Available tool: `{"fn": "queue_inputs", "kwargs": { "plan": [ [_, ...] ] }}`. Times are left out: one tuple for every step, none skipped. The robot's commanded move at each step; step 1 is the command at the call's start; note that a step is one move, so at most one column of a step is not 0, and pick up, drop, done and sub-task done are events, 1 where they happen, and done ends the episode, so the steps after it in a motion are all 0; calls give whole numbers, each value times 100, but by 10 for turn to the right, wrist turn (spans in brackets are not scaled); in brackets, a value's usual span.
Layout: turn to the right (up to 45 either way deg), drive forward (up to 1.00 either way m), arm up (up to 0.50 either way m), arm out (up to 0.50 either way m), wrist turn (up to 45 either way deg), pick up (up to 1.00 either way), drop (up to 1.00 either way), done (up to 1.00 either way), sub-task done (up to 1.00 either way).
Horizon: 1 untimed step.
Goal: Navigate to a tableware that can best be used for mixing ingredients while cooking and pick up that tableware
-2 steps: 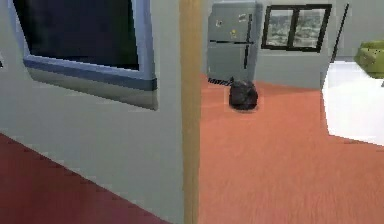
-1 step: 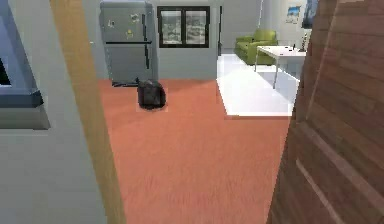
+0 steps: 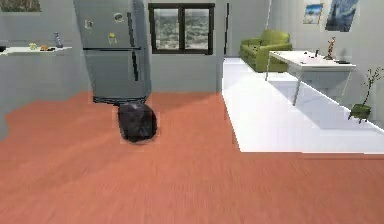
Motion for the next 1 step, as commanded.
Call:
{"fn": "queue_inputs", "kwargs": {
  "plan": [
    [120, 0, 0, 0, 0, 0, 0, 0, 0]
  ]
}}
